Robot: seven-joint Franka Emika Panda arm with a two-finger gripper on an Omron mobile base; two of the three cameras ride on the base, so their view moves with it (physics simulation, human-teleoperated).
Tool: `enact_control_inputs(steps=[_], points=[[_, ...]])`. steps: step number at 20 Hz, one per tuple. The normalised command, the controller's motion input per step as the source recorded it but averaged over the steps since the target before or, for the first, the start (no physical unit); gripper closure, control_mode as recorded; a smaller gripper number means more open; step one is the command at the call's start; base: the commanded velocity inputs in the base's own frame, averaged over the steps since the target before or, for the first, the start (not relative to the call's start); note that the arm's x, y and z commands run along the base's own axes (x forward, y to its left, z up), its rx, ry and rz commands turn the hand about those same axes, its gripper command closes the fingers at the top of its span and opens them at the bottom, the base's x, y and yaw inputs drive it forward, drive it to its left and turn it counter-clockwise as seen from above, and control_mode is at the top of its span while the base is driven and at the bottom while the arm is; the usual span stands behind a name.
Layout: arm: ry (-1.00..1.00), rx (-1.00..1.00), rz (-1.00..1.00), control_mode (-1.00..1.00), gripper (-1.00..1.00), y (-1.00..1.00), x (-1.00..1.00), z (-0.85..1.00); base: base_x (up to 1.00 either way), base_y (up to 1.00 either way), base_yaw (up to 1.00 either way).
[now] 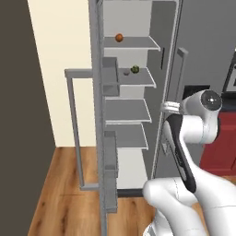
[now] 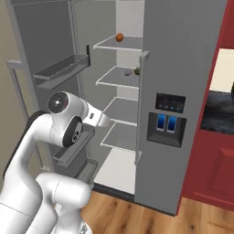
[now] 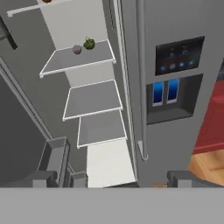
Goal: Place the eggplant in the correct fridge rack based on whether it is a fruit or vegetable. Finally, close the fridge door.
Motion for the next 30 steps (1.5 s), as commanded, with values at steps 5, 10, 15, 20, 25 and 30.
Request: enact_control_inputs(steps=[5, 10, 15, 20, 25, 30], points=[[0.00, 0.00, 0.00, 1.00, -1.00, 0.00, 0.00, 0.00, -0.12, 0.50, 0.00], [0.00, 0.00, 0.00, 1.00, -1.00, 0.00, 0.00, 0.00, 0.11, 0.76, -0.02], [0.00, 0.00, 0.00, 1.00, -1.00, 0.00, 0.00, 0.00, 0.03, 0.17, 0.00], [0.00, 0.00, 0.00, 1.00, -1.00, 0.00, 0.00, 0.00, -0.13, 0.00, 0.00], [0.00, 0.00, 0.00, 1.00, -1.00, 0.00, 0.00, 0.00, -0.20, 0.00, 0.00], [0.00, 0.00, 0.00, 1.00, -1.00, 0.00, 0.00, 0.00, -0.48, 0.00, 0.00]])
